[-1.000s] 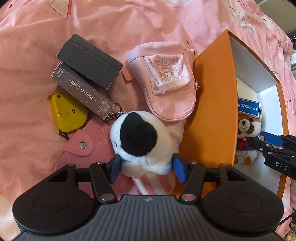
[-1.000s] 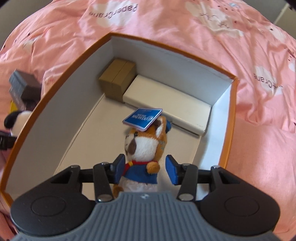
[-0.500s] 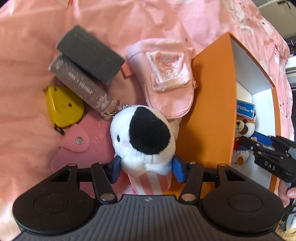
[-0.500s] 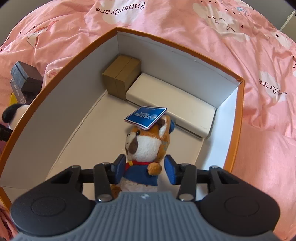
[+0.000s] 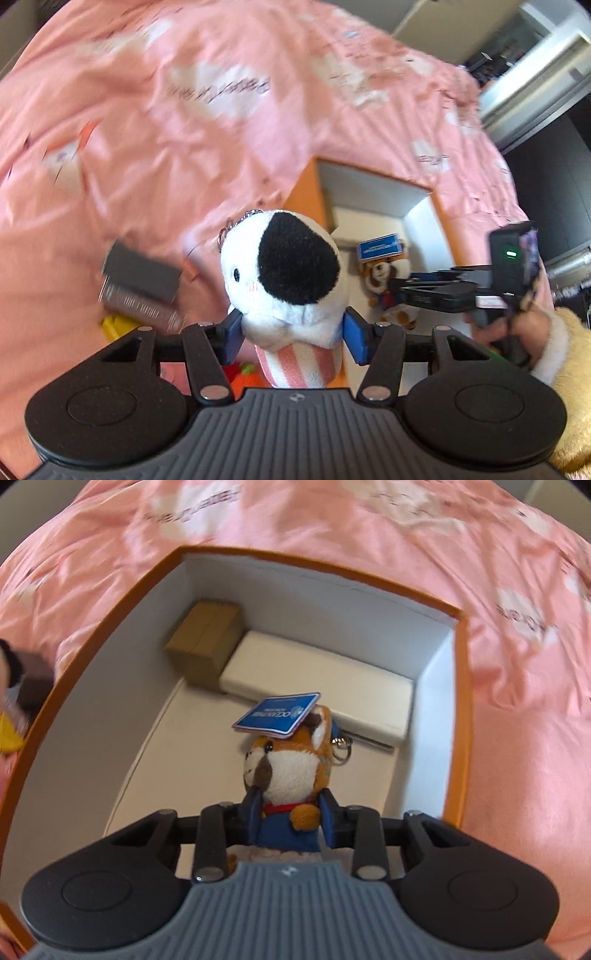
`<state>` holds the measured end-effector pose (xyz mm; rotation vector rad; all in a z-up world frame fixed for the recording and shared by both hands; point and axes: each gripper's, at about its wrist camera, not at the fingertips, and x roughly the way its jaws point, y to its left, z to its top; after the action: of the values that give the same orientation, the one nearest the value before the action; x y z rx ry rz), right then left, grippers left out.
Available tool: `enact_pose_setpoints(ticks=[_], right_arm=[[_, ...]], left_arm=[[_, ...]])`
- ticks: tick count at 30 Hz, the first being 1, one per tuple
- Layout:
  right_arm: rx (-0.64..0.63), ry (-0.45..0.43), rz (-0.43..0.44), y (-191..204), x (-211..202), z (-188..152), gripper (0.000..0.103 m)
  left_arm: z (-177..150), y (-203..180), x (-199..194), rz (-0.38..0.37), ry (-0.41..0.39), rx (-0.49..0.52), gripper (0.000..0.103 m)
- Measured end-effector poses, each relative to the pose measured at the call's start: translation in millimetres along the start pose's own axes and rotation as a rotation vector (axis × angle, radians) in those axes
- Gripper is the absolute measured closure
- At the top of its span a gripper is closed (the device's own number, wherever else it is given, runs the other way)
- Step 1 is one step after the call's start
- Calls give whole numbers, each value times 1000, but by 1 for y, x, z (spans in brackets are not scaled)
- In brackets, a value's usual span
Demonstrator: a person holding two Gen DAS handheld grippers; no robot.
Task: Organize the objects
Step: 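Lower the white plush keychain into the shoebox with the left gripper beside the bear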
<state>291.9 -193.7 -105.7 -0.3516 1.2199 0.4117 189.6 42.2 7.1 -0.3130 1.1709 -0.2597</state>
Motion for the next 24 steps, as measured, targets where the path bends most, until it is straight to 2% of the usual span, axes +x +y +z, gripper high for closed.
enact_pose_setpoints(ticks=[4,6,9,11,13,17,19,22,24], right_arm=[[97,-3,-65,1,0,1,71],[91,-1,-113,8,1,1,71],[-14,-11,-165,19,-1,-1,69],[-65,-37,-146,19,-9,-3,66],[-133,-66,-89,17,-18,-5,52],[-320,-136,-22,16,-31,-14,53],[-437,-164,2,18,-32,-19,59],[-540,-157,-38,22,-25,-23,60],[-572,-142,-83,23,-17,-22,66]], left_arm=[[17,-40,3,-46,-17,141,40],[23,-59,9,-70,-13,187,40],[32,-79,28,-96,17,228,40],[38,-88,43,-99,41,248,40],[42,-93,59,-98,70,261,40],[45,-95,89,-89,134,287,40],[44,-96,103,-83,171,301,40],[42,-99,122,-58,211,309,40],[41,-102,134,-35,227,314,40]])
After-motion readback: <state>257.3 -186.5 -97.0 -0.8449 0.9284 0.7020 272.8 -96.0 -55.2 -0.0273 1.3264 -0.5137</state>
